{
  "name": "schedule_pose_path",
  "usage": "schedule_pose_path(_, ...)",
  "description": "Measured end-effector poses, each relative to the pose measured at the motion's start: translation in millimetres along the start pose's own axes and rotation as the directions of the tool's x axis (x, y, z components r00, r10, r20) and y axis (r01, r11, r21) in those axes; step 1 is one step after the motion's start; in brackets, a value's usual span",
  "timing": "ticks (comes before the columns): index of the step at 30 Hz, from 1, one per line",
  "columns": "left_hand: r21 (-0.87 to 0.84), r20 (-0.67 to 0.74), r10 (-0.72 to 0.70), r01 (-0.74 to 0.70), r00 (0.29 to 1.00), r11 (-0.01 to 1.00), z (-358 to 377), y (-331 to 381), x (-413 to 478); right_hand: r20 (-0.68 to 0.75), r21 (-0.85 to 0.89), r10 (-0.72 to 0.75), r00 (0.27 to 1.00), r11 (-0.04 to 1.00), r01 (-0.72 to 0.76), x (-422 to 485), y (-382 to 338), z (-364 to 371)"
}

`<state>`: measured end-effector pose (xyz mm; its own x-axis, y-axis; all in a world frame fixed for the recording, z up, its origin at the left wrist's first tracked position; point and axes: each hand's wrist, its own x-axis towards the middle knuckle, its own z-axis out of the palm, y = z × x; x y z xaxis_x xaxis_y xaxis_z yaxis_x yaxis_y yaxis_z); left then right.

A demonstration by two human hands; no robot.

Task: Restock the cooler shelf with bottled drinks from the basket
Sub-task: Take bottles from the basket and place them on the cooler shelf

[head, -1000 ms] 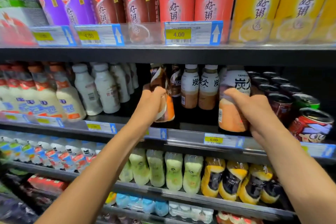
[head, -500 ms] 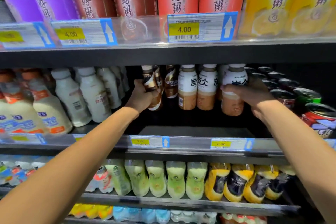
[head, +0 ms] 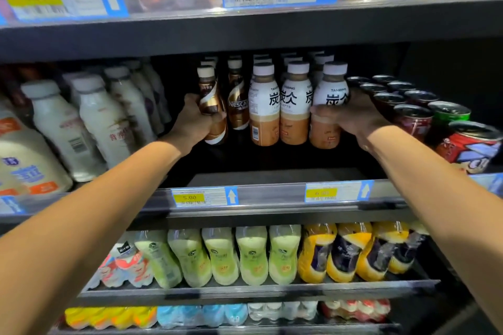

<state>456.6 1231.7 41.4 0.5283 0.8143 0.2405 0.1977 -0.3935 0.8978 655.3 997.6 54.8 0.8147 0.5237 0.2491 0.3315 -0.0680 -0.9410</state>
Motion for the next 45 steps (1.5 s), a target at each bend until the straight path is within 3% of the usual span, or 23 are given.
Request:
schedule_pose_path(8,-0.031,-0.02,0.007,-0.008,1.0,0.999,1,-5,5,0.054,0.015,0.029,0.998,0.999,-0.03,8,3,0)
schedule_pose_path(26,-0.003,-0.065,0.021,-0.021,0.998,1.0,3,-4,3,0.04,-0.038,0.002,0.999,0.999,-0.001,5,1,3)
schedule_pose_path(39,-0.025,-0.061,0.002,-0.003,0.998,1.0,0,-7,3,0.042,-0.058,0.062,0.997,0.997,-0.059,-3,-1,5)
schedule_pose_path(42,0.017,-0.059,-0.01,0.011,0.998,1.0,-2,-3,1,0.032,-0.13,0.091,0.995,0.988,-0.086,-7,-4,6)
schedule_pose_path(45,0.168,-0.079,-0.015,0.028,0.997,0.985,-10,5,-6,-0.048,-0.303,0.109,0.993,0.946,-0.119,-13,-8,3)
